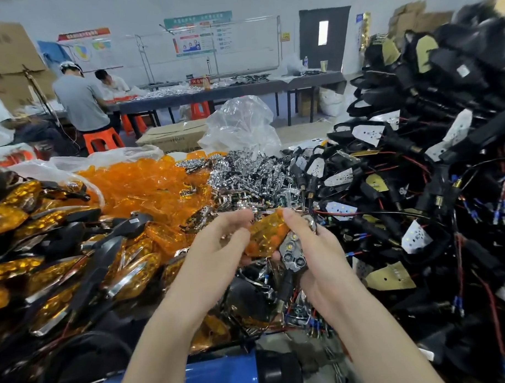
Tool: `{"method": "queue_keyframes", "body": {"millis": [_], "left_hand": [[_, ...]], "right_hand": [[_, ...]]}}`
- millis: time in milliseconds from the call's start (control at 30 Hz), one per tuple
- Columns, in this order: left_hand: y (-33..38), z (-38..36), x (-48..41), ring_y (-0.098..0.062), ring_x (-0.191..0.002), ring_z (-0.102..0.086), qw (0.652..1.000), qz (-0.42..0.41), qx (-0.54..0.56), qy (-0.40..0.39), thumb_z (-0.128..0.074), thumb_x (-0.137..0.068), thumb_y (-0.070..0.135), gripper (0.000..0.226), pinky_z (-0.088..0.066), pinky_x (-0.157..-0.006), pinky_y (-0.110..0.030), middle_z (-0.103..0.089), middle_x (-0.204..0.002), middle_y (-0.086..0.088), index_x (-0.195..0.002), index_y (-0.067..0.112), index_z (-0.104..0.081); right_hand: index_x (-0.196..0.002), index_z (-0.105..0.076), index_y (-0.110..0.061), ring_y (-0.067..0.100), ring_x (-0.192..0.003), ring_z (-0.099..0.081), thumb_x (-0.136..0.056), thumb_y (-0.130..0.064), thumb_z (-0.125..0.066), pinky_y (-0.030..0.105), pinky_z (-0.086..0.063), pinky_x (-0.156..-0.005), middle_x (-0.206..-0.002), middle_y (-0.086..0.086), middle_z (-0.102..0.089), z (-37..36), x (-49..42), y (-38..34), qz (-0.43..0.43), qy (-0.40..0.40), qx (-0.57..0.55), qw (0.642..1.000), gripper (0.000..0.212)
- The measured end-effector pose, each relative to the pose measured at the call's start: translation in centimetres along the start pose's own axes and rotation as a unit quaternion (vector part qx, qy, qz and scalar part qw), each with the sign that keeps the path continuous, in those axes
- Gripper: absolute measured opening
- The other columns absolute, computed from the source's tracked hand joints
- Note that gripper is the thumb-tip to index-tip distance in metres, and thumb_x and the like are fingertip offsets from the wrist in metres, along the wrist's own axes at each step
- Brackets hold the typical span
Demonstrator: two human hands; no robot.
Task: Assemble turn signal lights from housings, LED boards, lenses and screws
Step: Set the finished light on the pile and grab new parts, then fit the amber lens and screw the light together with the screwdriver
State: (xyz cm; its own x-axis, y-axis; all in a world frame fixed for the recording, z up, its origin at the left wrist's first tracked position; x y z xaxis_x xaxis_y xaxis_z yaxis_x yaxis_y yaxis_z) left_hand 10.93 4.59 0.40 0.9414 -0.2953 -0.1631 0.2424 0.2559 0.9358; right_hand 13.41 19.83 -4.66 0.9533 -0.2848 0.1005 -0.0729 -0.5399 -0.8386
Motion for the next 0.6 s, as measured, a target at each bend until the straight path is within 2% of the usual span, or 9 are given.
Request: {"method": "queue_keyframes", "body": {"millis": [67, 167, 267, 333, 433, 500, 533, 600], "left_hand": [[1.0, -0.4, 0.3, 0.007, -0.083, -0.065, 0.993, -0.056, -0.094, -0.042, -0.057, -0.099, 0.031, 0.020, -0.050, -0.071, -0.012, -0.069, -0.100, 0.027, -0.113, 0.045, -0.061], [1.2, -1.1, 0.4, 0.017, -0.100, -0.056, 0.981, -0.071, -0.168, -0.070, -0.065, -0.093, 0.040, 0.023, -0.047, -0.088, -0.021, -0.063, -0.105, 0.039, -0.111, 0.048, -0.053], [1.3, -0.7, 0.4, 0.016, -0.106, -0.046, 0.968, -0.077, -0.235, -0.049, -0.067, -0.086, 0.048, 0.028, -0.041, -0.085, -0.013, -0.059, -0.107, 0.027, -0.104, 0.051, -0.047], [1.3, -0.7, 0.3, 0.014, -0.107, -0.045, 0.963, -0.077, -0.250, -0.058, -0.067, -0.085, 0.052, 0.032, -0.041, -0.080, -0.009, -0.054, -0.110, 0.028, -0.103, 0.052, -0.042], [1.3, -1.0, 0.2, 0.010, -0.111, -0.045, 0.957, -0.087, -0.267, -0.073, -0.065, -0.086, 0.054, 0.053, -0.040, -0.083, -0.011, -0.044, -0.110, 0.039, -0.127, 0.058, -0.032], [1.3, -1.1, 0.3, 0.009, -0.112, -0.042, 0.953, -0.095, -0.277, -0.075, -0.060, -0.087, 0.056, 0.061, -0.040, -0.089, -0.014, -0.041, -0.109, 0.041, -0.142, 0.051, -0.032], [1.2, -1.1, 0.3, 0.008, -0.114, -0.042, 0.952, -0.094, -0.281, -0.079, -0.057, -0.087, 0.057, 0.063, -0.042, -0.094, -0.017, -0.042, -0.112, 0.040, -0.145, 0.047, -0.033], [0.9, -1.1, 0.3, 0.012, -0.112, -0.044, 0.953, -0.090, -0.279, -0.081, -0.054, -0.086, 0.058, 0.063, -0.043, -0.099, -0.018, -0.046, -0.116, 0.037, -0.146, 0.042, -0.037]], "right_hand": [[-0.114, -0.072, -0.004, 0.020, -0.073, -0.072, -0.096, -0.032, -0.070, 0.026, -0.056, -0.055, -0.097, 0.014, -0.078, 0.1, 0.0, 0.0, 0.005, 0.002, 0.002, 1.000, 0.033], [-0.111, -0.073, -0.005, 0.024, -0.083, -0.074, -0.096, -0.032, -0.069, 0.031, -0.059, -0.067, -0.100, 0.015, -0.078, 0.1, -0.1, 0.0, 0.014, -0.005, 0.026, 1.000, 0.031], [-0.092, -0.079, -0.016, 0.036, -0.100, -0.072, -0.095, -0.032, -0.070, 0.049, -0.055, -0.096, -0.101, 0.014, -0.078, -0.1, -0.2, -0.2, 0.033, 0.002, 0.064, 0.997, 0.018], [-0.091, -0.080, -0.023, 0.038, -0.107, -0.071, -0.096, -0.032, -0.070, 0.057, -0.050, -0.105, -0.103, 0.013, -0.078, -0.4, -0.1, -0.2, 0.038, -0.007, 0.081, 0.996, 0.014], [-0.098, -0.078, -0.029, 0.034, -0.110, -0.070, -0.094, -0.036, -0.072, 0.059, -0.046, -0.109, -0.106, 0.010, -0.078, -0.7, -0.2, -0.3, 0.042, -0.022, 0.088, 0.995, 0.010], [-0.095, -0.078, -0.031, 0.026, -0.108, -0.070, -0.088, -0.038, -0.076, 0.053, -0.047, -0.108, -0.104, 0.004, -0.078, -0.7, -0.2, -0.5, 0.047, -0.024, 0.069, 0.996, 0.010], [-0.092, -0.077, -0.032, 0.022, -0.101, -0.071, -0.087, -0.038, -0.076, 0.048, -0.052, -0.101, -0.099, 0.002, -0.078, -0.7, -0.2, -0.5, 0.047, -0.029, 0.054, 0.997, 0.007], [-0.088, -0.077, -0.032, 0.018, -0.085, -0.072, -0.093, -0.029, -0.071, 0.036, -0.059, -0.077, -0.092, 0.002, -0.077, -0.8, -0.4, -0.3, 0.032, -0.045, 0.017, 0.998, 0.008]]}}
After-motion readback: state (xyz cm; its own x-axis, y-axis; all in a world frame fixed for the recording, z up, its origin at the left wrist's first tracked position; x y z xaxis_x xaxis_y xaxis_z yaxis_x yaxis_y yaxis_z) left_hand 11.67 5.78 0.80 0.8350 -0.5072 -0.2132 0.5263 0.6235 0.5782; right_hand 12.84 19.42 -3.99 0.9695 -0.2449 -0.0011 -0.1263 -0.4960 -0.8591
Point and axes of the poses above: each hand's wrist, its own x-axis away from the middle knuckle, its own z-axis out of the back of the hand, y = z × x, the point moved 8 cm from there along -x, towards the middle knuckle
